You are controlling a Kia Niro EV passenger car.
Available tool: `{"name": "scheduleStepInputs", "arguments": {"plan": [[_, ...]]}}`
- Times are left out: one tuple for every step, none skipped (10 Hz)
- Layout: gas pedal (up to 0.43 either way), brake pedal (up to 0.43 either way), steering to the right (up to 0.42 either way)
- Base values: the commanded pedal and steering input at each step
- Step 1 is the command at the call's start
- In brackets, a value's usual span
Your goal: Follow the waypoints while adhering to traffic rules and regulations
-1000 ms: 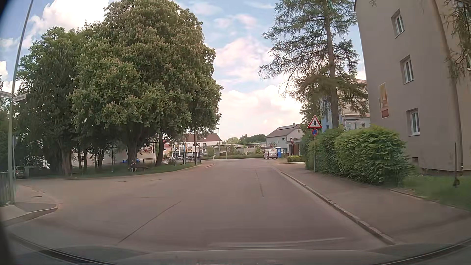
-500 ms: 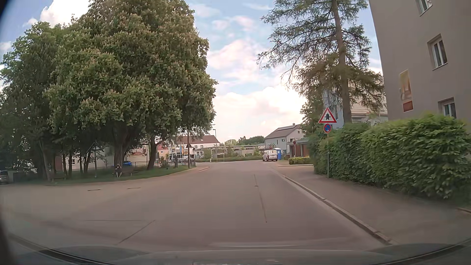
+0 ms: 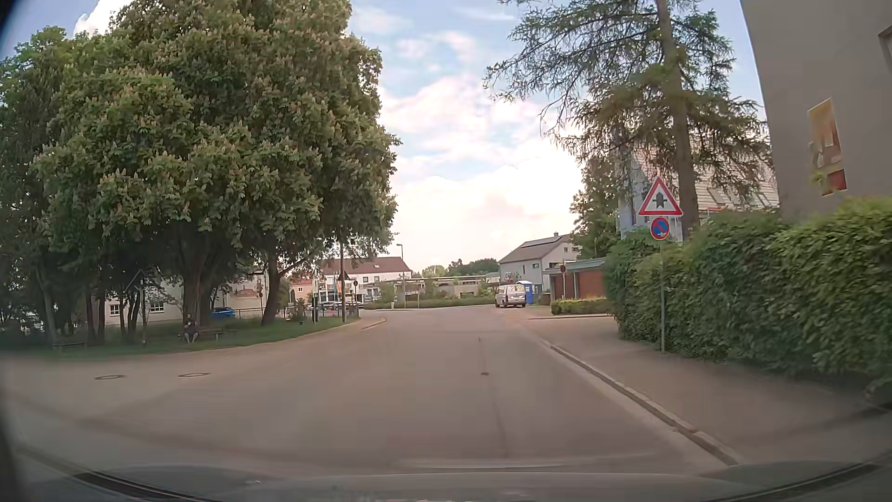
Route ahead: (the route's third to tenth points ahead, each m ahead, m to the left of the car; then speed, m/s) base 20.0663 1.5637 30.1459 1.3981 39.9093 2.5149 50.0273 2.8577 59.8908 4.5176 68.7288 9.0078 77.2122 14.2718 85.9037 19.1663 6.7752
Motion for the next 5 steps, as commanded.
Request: {"name": "scheduleStepInputs", "arguments": {"plan": [[0.059,0.024,0.005],[0.059,0.024,0.003],[0.059,0.018,0.000],[0.059,0.024,-0.001],[0.059,0.024,-0.003]]}}
